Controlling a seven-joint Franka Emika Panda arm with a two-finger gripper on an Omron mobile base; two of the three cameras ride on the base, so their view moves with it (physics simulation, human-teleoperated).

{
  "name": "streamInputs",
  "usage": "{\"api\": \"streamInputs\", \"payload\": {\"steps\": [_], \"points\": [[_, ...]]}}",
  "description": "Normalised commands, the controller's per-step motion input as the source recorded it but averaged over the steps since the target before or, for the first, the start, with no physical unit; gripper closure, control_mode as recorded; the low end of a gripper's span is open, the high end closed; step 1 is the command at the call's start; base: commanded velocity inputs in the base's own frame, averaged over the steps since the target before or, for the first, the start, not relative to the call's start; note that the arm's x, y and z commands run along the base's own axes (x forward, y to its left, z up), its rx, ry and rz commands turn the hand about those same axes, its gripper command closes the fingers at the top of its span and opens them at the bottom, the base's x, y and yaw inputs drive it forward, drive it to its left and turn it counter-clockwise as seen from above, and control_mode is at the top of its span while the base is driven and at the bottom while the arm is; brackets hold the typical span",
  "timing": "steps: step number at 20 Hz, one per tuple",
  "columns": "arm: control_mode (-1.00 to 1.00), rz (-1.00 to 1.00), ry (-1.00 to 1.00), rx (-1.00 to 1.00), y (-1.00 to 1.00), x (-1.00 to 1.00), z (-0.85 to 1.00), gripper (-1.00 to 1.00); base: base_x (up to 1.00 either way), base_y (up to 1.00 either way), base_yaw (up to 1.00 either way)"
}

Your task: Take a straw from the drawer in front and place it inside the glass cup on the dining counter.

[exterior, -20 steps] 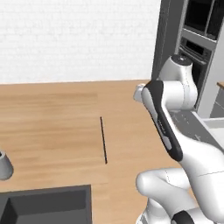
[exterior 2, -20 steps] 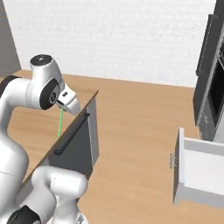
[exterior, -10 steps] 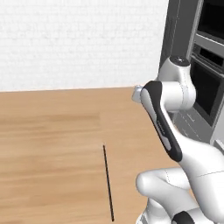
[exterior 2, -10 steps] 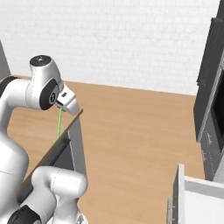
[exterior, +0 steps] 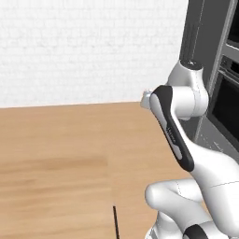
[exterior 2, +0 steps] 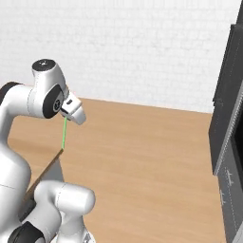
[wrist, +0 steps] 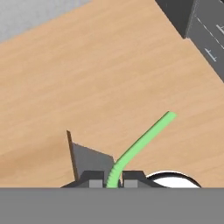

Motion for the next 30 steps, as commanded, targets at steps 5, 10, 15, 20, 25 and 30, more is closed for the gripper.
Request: {"api": "streamInputs", "payload": {"steps": [5,10,15,20,25,30], "points": [[1.0,0.0,0.0,0.0,0.0,0.0,0.0,1.0,1.0,-0.52,0.0],[1.0,0.0,0.0,0.0,0.0,0.0,0.0,1.0,1.0,-0.39,0.13],[1.0,0.0,0.0,0.0,0.0,0.0,0.0,1.0,1.0,-0.26,0.4],[1.0,0.0,0.0,0.0,0.0,0.0,0.0,1.0,1.0,-0.06,0.64],[1.0,0.0,0.0,0.0,0.0,0.0,0.0,1.0,1.0,-0.04,0.74],[1.0,0.0,0.0,0.0,0.0,0.0,0.0,1.0,1.0,0.0,0.78]]}}
